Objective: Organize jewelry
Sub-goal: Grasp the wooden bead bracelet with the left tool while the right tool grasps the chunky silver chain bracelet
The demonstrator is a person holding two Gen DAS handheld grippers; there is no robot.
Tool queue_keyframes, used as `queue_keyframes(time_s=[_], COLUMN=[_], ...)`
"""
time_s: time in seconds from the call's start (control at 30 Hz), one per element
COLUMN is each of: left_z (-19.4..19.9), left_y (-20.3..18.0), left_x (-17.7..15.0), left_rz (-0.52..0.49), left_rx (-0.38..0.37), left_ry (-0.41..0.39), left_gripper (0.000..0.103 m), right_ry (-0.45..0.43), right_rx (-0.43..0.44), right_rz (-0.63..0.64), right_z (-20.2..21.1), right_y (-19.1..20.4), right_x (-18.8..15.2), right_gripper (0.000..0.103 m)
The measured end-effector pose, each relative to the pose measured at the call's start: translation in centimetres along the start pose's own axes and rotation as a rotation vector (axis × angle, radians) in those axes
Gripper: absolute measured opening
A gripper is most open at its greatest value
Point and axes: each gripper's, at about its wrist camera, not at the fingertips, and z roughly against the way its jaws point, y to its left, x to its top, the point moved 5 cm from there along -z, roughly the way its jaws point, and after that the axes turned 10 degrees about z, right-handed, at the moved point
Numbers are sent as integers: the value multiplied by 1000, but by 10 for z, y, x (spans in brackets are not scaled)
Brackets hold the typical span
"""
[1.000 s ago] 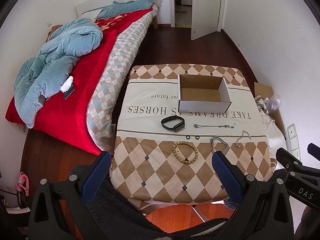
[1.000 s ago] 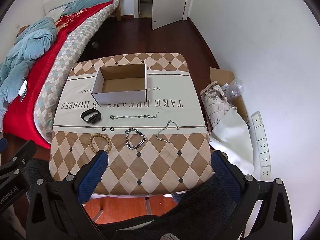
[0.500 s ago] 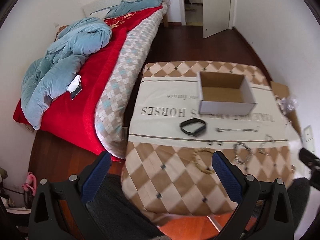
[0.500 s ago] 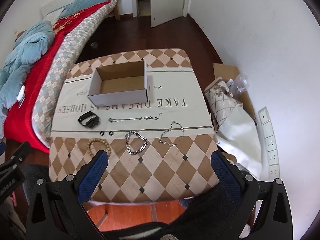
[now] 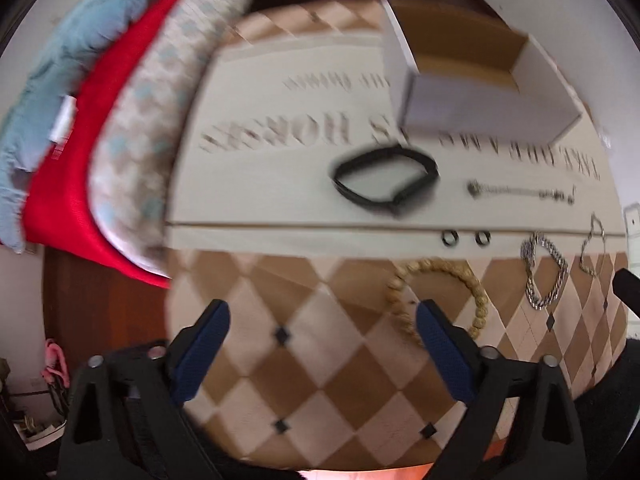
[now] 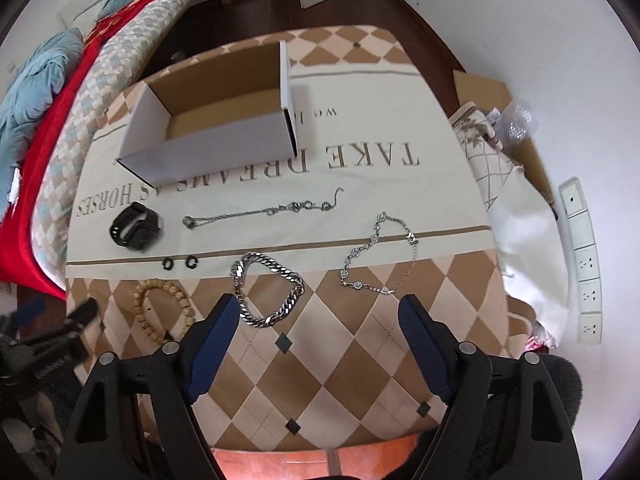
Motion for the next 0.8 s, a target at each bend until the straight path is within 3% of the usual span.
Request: queue_keyframes(time_s=[0.1, 0.17, 0.3, 0.33, 0.37, 0.4, 0.53, 0.63, 0.7, 0.8], left_z=[-22, -30, -38, -37, -35, -34, -33, -27, -22, -16], left_y=[-15, -21, -29, -31, -32, -33, -32, -23, -14, -11], left_x=[-5, -7, -7, -7, -6, -6, -4, 5, 10, 12], left_rz=[-20, -29, -33, -35, -36, -47, -73, -61, -57, -54], left_rx=[-18, -23, -53, -70, -93, -84, -58, -42, -30, -29], left_ry=[52, 71, 61, 60, 56, 49, 31, 23, -1, -15], left_gripper=[86, 70, 55, 38, 12, 7, 7, 7, 7, 6], right_ry=[22, 33, 54, 58, 59, 60, 47, 33, 42, 48], right_rx=[5, 7, 6, 5, 4, 6, 17, 40, 69, 71], right_rz=[-21, -39, -62, -65, -68, -70, -78, -77, -71, -47], right_z=[-11, -16, -25, -27, -29, -30, -36, -47, -58, -72], right_y=[-6, -12, -23, -25, -27, -28, -28, -24, -18, -8], right_x=[-7, -11, -18, -19, -19, -19, -15, -8, -5, -1], right_gripper=[82, 82, 82, 82, 82, 82, 81, 70, 57, 52])
